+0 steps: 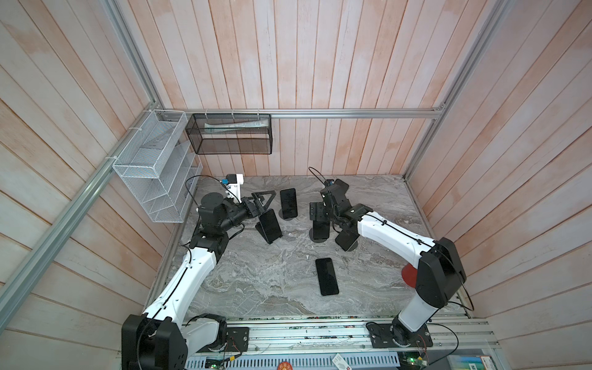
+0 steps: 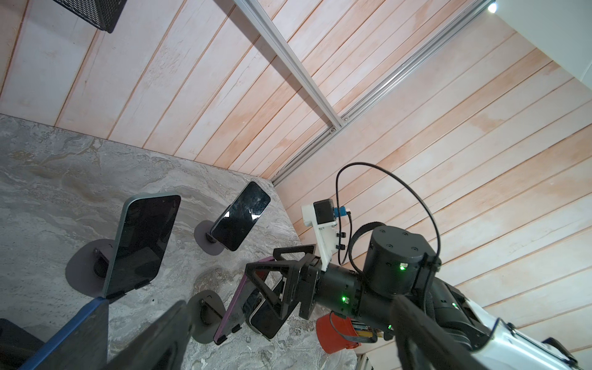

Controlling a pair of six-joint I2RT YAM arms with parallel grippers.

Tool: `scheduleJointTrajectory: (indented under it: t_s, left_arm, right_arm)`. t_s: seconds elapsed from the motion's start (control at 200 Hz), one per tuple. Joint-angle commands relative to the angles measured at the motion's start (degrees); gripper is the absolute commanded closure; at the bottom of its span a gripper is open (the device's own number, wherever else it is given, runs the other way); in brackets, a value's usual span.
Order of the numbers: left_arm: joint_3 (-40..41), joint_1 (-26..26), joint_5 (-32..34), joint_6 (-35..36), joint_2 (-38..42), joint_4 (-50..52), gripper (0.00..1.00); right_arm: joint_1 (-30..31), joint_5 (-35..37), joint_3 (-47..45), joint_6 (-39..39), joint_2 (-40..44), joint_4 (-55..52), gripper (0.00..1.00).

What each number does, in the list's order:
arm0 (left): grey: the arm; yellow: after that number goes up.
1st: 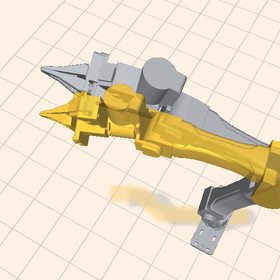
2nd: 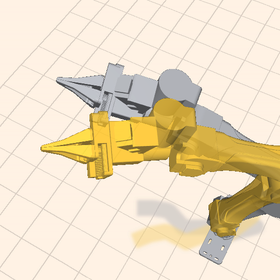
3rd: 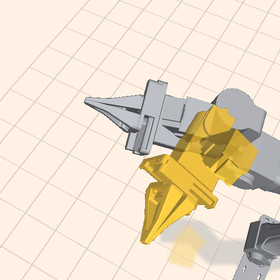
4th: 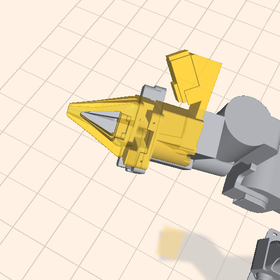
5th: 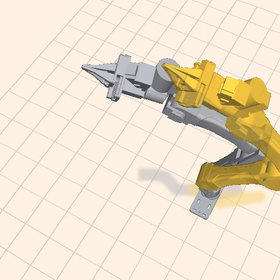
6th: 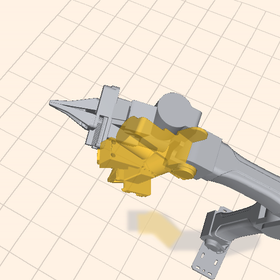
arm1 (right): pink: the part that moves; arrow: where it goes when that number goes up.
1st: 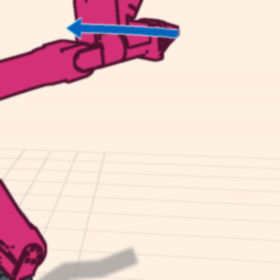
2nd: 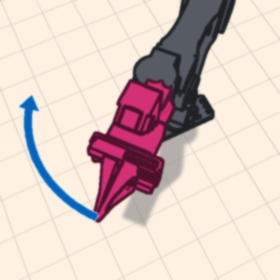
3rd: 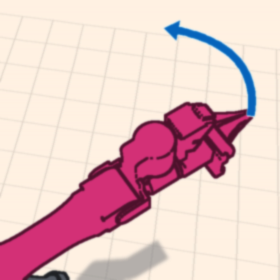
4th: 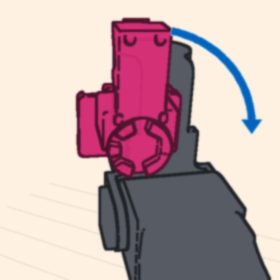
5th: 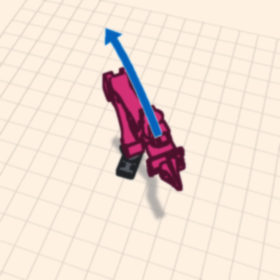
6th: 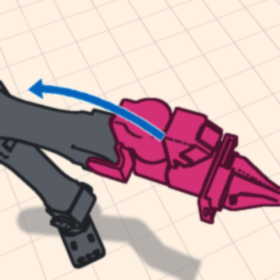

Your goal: Remove the phone from the phone stand

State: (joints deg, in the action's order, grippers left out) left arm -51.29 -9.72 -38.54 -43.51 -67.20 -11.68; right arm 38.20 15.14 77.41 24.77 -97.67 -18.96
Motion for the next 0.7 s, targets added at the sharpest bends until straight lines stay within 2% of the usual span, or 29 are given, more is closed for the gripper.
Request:
scheduleJointTrajectory:
  t_s: [0.0,0.4,0.695]
  left_arm:
    - [-1.52,-0.07,0.3,1.15,-0.39,0.21,0.01]
    - [-1.62,-0.07,1.06,1.67,-1.16,1.02,0.01]
    - [-1.53,-0.11,1.27,1.67,-0.91,1.04,0.01]
  right_arm:
    - [-0.31,0.54,1.7,-0.74,-1.21,0.74,0.02]
    - [-0.15,1.81,-0.62,0.51,-1.5,3.21,0.02]
    - [0.17,3.14,-0.83,2.79,-2.44,2.83,0.06]
